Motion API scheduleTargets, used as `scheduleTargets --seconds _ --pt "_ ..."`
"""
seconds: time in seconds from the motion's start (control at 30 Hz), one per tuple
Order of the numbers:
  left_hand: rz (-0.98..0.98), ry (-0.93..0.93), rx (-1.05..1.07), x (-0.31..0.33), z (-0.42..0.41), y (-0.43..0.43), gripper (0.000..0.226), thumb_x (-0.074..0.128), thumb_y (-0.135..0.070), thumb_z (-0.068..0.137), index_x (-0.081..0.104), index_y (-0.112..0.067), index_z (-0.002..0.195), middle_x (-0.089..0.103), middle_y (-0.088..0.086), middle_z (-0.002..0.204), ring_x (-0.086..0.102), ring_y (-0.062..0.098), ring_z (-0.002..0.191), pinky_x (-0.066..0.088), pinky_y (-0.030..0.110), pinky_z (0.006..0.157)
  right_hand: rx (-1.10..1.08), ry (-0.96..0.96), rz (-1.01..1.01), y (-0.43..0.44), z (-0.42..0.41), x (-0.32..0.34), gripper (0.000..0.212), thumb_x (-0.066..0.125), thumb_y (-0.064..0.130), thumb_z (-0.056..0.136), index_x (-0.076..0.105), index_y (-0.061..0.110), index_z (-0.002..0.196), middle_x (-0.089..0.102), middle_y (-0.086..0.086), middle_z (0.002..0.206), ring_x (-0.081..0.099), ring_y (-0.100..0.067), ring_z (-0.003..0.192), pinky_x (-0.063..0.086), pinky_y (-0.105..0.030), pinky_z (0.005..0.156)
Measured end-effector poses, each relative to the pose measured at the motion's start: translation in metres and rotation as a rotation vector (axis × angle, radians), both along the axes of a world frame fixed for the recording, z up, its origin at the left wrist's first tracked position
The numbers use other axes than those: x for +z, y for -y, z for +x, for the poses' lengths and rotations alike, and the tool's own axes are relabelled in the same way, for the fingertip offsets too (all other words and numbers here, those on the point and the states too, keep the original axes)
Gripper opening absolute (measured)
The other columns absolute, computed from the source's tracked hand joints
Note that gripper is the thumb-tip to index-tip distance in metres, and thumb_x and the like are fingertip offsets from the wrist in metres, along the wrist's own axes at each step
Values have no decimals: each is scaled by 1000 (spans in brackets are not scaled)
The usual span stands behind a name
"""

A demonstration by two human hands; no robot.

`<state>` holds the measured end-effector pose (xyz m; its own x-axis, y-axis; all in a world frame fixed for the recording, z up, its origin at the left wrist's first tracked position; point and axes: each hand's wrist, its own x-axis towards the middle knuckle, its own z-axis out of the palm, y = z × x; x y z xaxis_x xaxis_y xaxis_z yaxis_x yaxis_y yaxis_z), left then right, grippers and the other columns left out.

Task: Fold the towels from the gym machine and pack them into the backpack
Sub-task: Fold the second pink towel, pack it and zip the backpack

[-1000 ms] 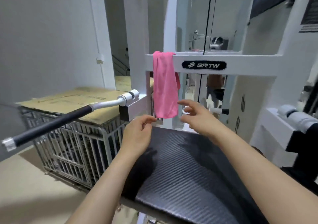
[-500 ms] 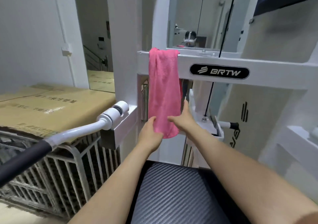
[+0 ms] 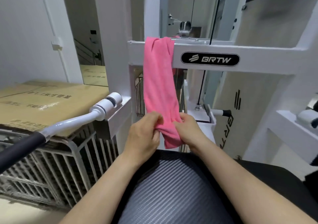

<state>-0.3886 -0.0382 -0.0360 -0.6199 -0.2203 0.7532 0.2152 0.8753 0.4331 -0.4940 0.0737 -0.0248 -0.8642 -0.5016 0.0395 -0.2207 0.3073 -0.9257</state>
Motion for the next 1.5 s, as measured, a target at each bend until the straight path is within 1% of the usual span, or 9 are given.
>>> scheduleTargets --seconds 0.17,0.3,0.5,0.7,0.83,1.03,1.17,1.33,1.5 --pt "93 366 -11 23 61 -56 23 46 -31 82 53 -20 63 55 -1 54 50 20 58 40 36 59 120 -387 111 -74 72 39 66 63 36 86 32 33 144 40 4 136 45 -13 123 38 -33 105" --pt "-56 612 -10 35 108 -103 42 44 -36 90 48 -18 53 47 -1 49 45 14 50 33 34 55 642 -318 223 -139 140 51 52 60 7 81 55 31 126 62 11 115 61 -8 101 49 -22 91" --pt "106 707 -123 46 181 -177 49 53 -47 90 41 -13 56 35 -4 50 31 11 45 27 29 47 133 -781 317 -201 180 8 44 52 4 73 62 26 109 62 0 104 57 -25 100 48 -42 85" --pt "439 1037 -475 53 262 -203 7 62 -19 90 68 -18 87 59 19 65 53 26 56 47 40 54 332 -18 -172 -262 223 12 30 41 -9 56 61 14 56 52 -1 52 43 -14 49 32 -21 44" --pt "486 1155 -717 50 307 -213 33 56 1 82 72 -24 97 67 6 84 58 19 74 45 34 66 876 355 -177 -293 254 20 40 38 -6 50 72 10 61 57 -5 54 49 -14 47 38 -18 45" --pt "636 992 -853 58 358 -209 22 61 -8 78 64 -8 100 60 12 87 54 22 71 44 32 60 1308 573 -433 -302 304 42 31 43 -3 63 71 7 72 65 5 60 57 -1 50 47 -13 49" --pt "806 761 -1017 72 400 -209 22 73 -24 81 63 -10 95 62 4 85 59 11 72 48 20 63 1428 445 -536 -295 342 55 16 62 7 74 73 11 86 69 8 72 62 -1 62 49 -13 58" --pt "747 520 -717 92 434 -206 26 70 -43 75 72 -17 72 60 -5 58 52 6 48 39 16 45 953 367 -571 -297 383 67 21 68 1 63 72 -1 84 61 -2 58 55 -9 47 44 -15 48" --pt "307 455 -153 94 441 -175 18 70 -30 84 74 -13 82 64 -2 69 54 7 61 43 23 57 133 -556 328 -297 375 61 21 49 -1 71 61 11 60 57 0 53 53 -14 50 44 -26 48"
